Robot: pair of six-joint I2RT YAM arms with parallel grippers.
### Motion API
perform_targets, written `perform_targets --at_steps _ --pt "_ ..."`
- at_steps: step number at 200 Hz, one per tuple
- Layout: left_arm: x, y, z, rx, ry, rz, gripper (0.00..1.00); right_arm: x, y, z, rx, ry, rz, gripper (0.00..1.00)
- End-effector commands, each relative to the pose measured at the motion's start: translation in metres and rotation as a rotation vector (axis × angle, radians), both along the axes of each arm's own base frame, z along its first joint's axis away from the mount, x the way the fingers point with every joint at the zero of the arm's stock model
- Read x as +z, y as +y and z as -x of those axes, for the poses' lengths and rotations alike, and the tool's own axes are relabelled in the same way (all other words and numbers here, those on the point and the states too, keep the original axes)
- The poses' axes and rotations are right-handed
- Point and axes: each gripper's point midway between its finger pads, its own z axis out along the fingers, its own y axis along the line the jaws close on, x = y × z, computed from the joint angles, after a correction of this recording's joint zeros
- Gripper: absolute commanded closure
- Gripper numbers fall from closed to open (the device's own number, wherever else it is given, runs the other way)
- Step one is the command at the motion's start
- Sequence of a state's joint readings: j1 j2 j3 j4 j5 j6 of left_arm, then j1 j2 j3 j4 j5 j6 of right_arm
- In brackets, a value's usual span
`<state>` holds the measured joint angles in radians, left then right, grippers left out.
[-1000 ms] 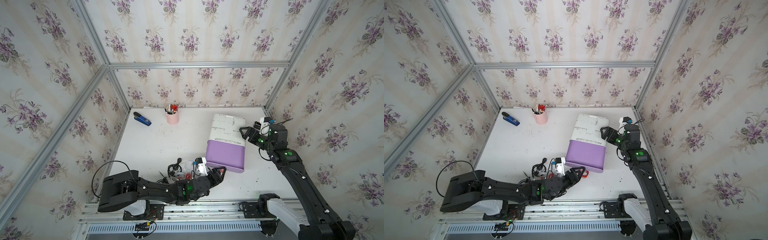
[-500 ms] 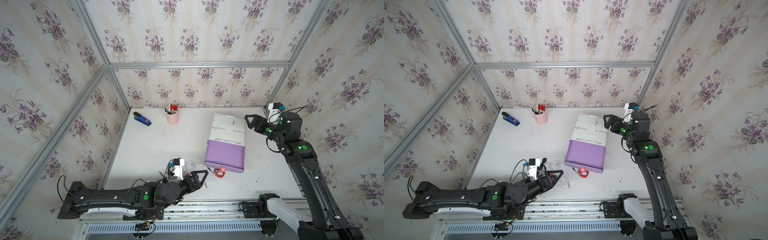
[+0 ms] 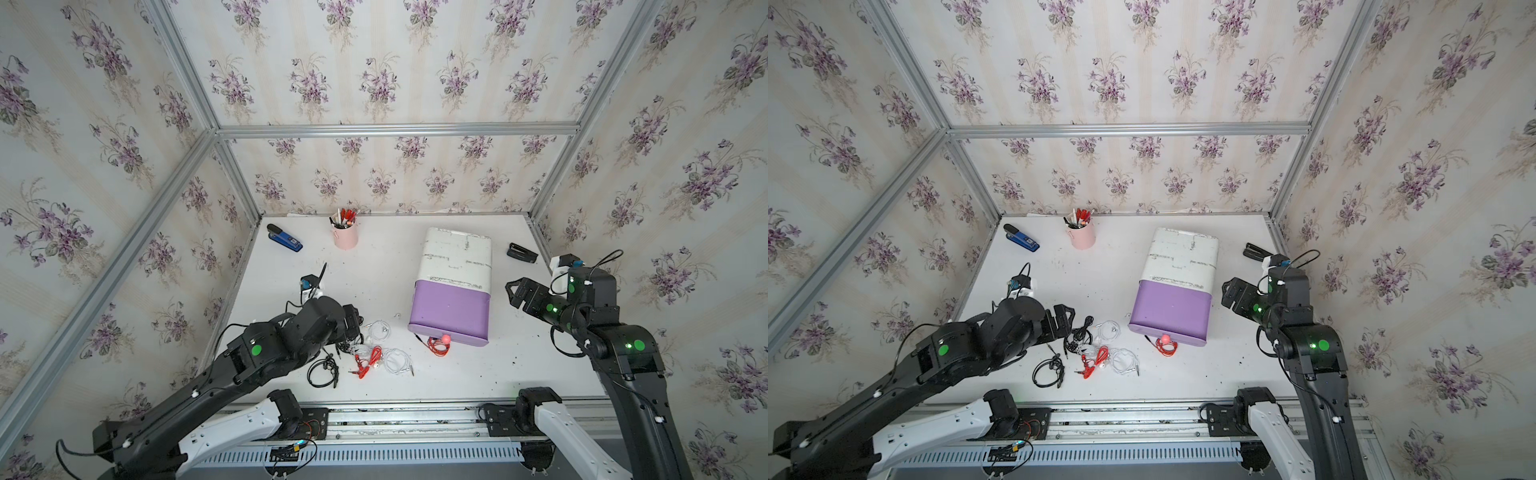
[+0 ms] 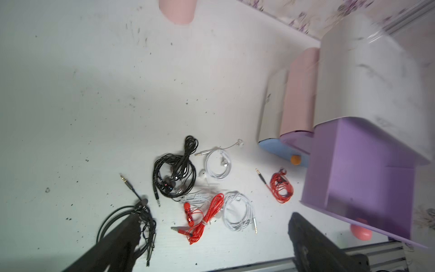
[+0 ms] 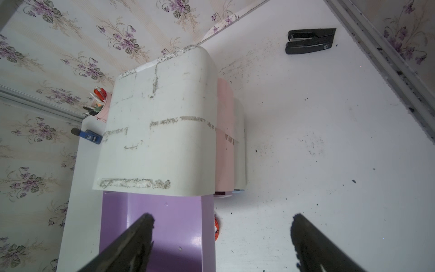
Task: Place the wired earphones into the drawer by color
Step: Pick up the wired earphones from the center of the board.
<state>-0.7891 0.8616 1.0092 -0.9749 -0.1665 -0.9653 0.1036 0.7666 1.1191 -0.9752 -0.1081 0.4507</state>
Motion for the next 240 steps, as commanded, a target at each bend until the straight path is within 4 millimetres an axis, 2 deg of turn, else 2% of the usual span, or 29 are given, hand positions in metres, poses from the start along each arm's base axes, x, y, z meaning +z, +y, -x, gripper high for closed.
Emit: perform_targets --at_steps 1,19,57,76,93,113,128,150,192,217,240 --pt "-0.027 -0.029 0.014 -0.239 0.184 0.094 0.00 -0.001 0.011 -0.003 0.037 0.011 -0.055 0.07" --pt "-0.045 -0.024 0.005 -0.223 0.225 0.066 0.00 -0.005 0.015 -0.006 0.058 0.019 -0.065 0.09" --pt "-0.069 -0.021 -0.013 -0.205 0.261 0.039 0.01 -0.018 0.026 -0.006 0.109 0.045 -0.103 0.14" --pt "-0.083 -0.018 -0.017 -0.232 0.305 -0.002 0.02 -0.009 0.029 -0.004 0.122 0.004 -0.116 0.14" --pt "-0.097 -0.019 -0.021 -0.253 0.333 -0.033 0.06 -0.001 0.030 0.003 0.134 -0.010 -0.123 0.19" --pt "-0.107 -0.017 -0.032 -0.262 0.342 -0.094 0.08 0.008 0.040 0.011 0.181 -0.024 -0.172 0.26" --pt "-0.110 -0.021 -0.042 -0.271 0.338 -0.096 0.09 0.019 0.050 0.017 0.229 -0.065 -0.221 0.27" --pt "-0.117 -0.031 -0.058 -0.309 0.353 -0.121 0.10 0.018 0.042 0.020 0.200 -0.067 -0.180 0.27" --pt "-0.149 -0.033 -0.086 -0.341 0.417 -0.213 0.32 0.000 0.036 0.010 0.166 -0.013 -0.141 0.28" --pt "-0.170 -0.027 -0.094 -0.331 0.465 -0.230 0.39 -0.005 0.038 0.003 0.167 -0.015 -0.158 0.28" --pt "-0.174 -0.031 -0.100 -0.351 0.477 -0.229 0.41 -0.005 0.037 0.000 0.160 -0.013 -0.150 0.28"
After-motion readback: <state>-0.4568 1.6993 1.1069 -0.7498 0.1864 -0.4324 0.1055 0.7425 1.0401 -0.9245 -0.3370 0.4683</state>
